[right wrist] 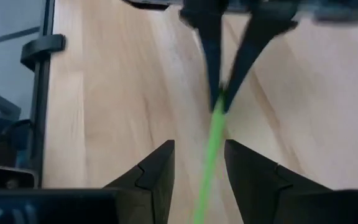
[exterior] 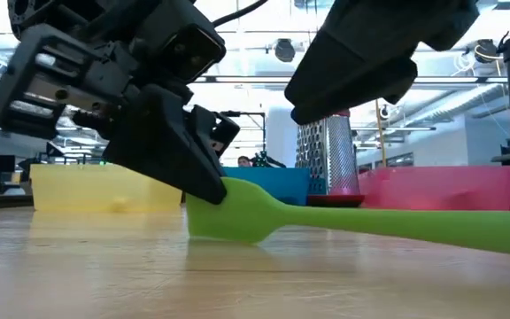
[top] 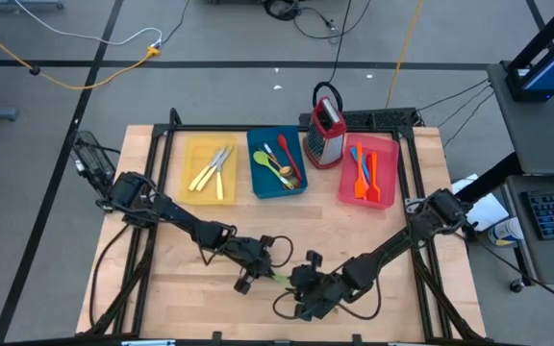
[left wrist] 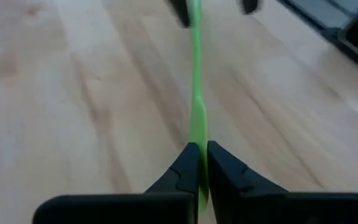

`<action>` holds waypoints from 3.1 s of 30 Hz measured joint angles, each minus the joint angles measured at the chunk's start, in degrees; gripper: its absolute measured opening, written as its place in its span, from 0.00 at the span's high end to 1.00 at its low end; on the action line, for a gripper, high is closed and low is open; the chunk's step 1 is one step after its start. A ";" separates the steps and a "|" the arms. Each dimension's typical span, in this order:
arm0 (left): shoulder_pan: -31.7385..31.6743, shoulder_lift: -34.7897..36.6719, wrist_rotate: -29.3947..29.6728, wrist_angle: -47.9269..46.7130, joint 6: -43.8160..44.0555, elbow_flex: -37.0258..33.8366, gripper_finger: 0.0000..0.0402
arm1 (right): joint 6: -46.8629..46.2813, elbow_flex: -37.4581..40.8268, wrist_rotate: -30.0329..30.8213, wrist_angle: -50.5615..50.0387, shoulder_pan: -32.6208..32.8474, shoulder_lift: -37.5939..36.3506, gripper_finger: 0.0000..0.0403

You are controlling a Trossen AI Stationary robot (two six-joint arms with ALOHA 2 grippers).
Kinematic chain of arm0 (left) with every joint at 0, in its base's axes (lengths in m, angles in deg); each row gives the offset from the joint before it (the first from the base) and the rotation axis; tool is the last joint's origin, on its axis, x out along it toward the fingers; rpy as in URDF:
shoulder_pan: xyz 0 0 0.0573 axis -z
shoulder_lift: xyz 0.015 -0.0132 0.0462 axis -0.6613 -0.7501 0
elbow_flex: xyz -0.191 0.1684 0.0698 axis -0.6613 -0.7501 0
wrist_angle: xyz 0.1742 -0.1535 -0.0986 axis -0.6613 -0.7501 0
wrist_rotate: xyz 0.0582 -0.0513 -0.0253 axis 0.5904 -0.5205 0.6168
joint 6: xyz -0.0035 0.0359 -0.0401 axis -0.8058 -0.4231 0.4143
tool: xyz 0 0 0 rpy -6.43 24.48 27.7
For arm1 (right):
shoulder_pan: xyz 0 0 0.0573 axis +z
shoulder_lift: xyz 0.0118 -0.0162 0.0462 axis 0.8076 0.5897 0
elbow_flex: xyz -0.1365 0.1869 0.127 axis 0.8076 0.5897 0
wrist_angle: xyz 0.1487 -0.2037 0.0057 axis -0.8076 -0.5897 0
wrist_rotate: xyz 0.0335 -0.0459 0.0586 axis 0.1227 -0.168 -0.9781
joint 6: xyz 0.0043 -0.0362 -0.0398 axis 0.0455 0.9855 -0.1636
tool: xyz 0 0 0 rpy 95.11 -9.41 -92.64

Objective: Pick & Place Kitchen Items
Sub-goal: Put the green spatula into the pink bin

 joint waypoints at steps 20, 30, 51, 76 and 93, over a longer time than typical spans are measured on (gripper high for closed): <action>1.16 0.02 11.11 4.82 -0.23 -0.04 0.98 | -8.80 4.40 -5.59 -6.78 -2.63 0.31 0.66; 0.69 0.04 14.00 4.98 -1.02 -0.04 0.96 | -4.73 10.77 -5.72 4.48 -2.84 0.31 0.73; 0.52 0.11 14.19 2.37 -1.72 -0.04 0.78 | -8.26 12.50 -4.15 5.97 -2.40 0.31 0.99; 1.04 16.17 25.00 -20.37 7.16 0.00 0.78 | -9.61 12.55 1.36 -6.32 -4.09 -7.44 1.00; 3.81 19.74 25.18 -27.00 17.28 -0.04 0.78 | -28.70 12.50 22.92 -45.41 -13.38 -31.51 1.00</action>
